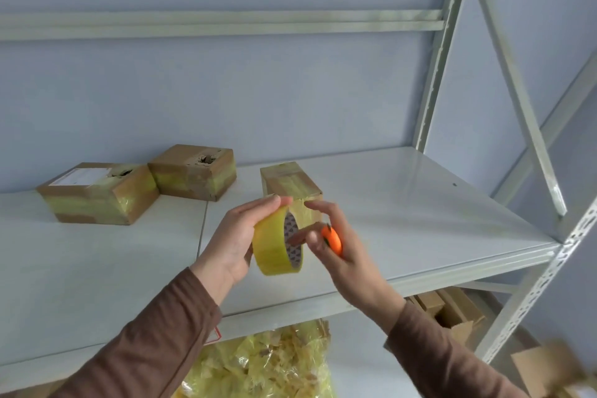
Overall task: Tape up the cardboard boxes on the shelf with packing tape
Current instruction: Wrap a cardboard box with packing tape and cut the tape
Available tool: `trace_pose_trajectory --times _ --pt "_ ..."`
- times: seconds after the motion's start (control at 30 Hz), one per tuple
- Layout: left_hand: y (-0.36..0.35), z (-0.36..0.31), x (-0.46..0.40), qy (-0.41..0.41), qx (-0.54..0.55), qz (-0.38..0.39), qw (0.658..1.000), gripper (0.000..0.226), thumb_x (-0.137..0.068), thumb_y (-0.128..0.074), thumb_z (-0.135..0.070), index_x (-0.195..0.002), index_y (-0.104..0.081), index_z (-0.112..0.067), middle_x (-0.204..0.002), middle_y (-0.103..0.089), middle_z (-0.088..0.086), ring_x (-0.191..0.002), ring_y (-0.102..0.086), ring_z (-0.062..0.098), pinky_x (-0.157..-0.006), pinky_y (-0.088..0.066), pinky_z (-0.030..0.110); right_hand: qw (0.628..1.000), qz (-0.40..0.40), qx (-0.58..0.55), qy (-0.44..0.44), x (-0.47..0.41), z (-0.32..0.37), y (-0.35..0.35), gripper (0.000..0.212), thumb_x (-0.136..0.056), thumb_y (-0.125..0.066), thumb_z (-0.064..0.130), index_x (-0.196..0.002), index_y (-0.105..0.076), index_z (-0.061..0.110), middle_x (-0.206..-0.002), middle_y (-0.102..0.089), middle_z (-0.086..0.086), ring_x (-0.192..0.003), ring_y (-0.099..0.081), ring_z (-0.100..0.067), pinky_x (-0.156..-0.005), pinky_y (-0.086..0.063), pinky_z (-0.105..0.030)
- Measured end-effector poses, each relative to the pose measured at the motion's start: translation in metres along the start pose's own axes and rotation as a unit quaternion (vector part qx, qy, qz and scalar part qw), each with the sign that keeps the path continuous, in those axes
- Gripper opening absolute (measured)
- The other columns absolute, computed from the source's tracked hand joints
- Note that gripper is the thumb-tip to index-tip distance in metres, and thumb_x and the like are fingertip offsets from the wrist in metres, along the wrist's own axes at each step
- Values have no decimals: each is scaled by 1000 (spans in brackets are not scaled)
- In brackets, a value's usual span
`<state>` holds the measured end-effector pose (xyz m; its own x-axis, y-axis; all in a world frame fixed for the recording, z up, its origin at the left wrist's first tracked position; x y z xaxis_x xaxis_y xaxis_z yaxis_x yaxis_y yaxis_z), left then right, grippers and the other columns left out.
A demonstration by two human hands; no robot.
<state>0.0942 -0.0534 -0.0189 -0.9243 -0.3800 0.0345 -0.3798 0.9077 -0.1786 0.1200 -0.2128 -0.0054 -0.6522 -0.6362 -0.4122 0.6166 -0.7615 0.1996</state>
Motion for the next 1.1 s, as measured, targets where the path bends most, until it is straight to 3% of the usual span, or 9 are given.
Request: trace_pose_trajectory --times 0.07,0.17,0.23,0.33,0.47,0.63,0.83,0.97,1.1 --pt "-7 2 -4 23 22 2 999 32 -83 -74 -38 -106 -82 -18 -107 -78 10 -97 -74 26 -90 -57 42 998 61 4 1 12 -2 -14 66 -98 -58 52 -156 -27 44 -114 -73 5 -107 -70 -17 -96 -54 -31" --pt "3 -12 -17 1 -26 -29 999 20 -86 -75 -37 -98 -84 -24 -102 -77 -4 -98 -68 14 -88 -55 38 998 48 26 22 17 8 -14 66 -103 -58 35 -156 -23 54 -80 -56 9 -72 -50 -15 -75 -46 -23" --pt "12 -30 -32 -36 -70 -48 996 15 -89 -74 -37 -95 -84 -27 -98 -75 -13 -94 -58 10 -90 -52 34 1000 12 16 10 16 12 -2 61 -104 -58 29 -153 -33 56 -80 -49 9 -71 -42 -13 -75 -41 -18" --pt "-4 -44 -61 -56 -136 -22 989 17 -89 -74 -38 -98 -84 -27 -99 -75 -18 -90 -51 9 -82 -46 25 999 9 31 -28 11 13 9 42 -104 -59 30 -140 -55 51 -103 -69 12 -81 -55 -8 -82 -43 -11" --pt "5 -73 -106 -63 -126 -81 987 13 -91 -74 -40 -91 -81 -30 -105 -69 -12 -92 -49 10 -81 -41 27 991 10 23 -133 14 -9 12 13 -103 -60 35 -108 -72 35 -69 -51 20 -65 -47 -5 -60 -38 -14" --pt "9 -72 -150 -32 -178 -71 981 12 -91 -74 -41 -91 -80 -31 -107 -66 -16 -99 -51 8 -85 -40 28 982 22 -67 -173 10 -14 15 23 -96 -65 52 -113 -70 37 -92 -58 -7 -88 -64 -32 -85 -55 -52" --pt "11 -58 -181 -19 -209 -57 976 22 -95 -71 -36 -112 -78 -24 -101 -64 -19 -111 -50 14 -102 -33 30 977 -19 -94 -192 -5 -23 30 29 -88 -69 54 -104 -75 31 -114 -71 -21 -112 -64 -43 -102 -49 -59" --pt "17 -46 -192 -2 -218 -56 974 28 -95 -71 -36 -118 -77 -23 -114 -65 -9 -114 -50 16 -98 -33 28 969 -35 -129 -208 -14 -33 31 29 -84 -70 49 -102 -76 27 -118 -65 -30 -97 -67 -37 -93 -52 -56" --pt "26 -24 -200 20 -226 -76 971 33 -90 -78 -32 -117 -77 -12 -114 -71 2 -106 -61 16 -91 -40 24 965 -31 -126 -227 -20 -48 31 25 -82 -70 47 -100 -77 31 -114 -69 -25 -112 -65 -44 -101 -49 -60"
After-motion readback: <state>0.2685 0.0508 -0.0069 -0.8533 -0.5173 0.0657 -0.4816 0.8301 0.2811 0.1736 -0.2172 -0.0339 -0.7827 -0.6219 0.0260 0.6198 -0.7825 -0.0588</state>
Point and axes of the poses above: each hand's wrist, its own x-axis away from the middle knuckle, its own y-axis out of the back of the hand, z = x × y, the point moved 10 cm from there along -x, towards the middle knuckle
